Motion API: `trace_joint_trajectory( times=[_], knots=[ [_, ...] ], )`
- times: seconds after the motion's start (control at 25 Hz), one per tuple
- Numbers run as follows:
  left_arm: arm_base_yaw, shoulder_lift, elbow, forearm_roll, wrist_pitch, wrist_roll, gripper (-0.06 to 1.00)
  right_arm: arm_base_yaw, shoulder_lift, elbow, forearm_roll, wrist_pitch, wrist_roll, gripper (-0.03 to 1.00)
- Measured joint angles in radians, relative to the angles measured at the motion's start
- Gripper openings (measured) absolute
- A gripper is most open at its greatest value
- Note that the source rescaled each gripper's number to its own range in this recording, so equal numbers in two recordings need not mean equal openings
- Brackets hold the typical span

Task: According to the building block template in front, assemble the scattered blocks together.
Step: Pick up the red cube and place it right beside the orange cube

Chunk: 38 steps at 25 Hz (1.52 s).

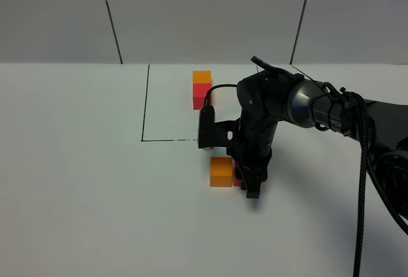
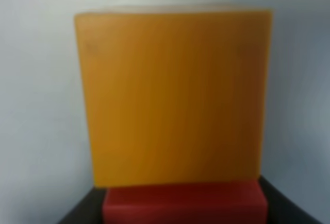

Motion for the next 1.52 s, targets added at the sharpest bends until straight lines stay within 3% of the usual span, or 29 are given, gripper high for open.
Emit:
trace_joint_trajectory(
  times=[1.52],
  knots=[
    [0.000,0.000,0.000,0.000,0.000,-0.001,0.90,0.018,0.011,-0.012,0.011,0.013,-0.039,0.01]
  ],
)
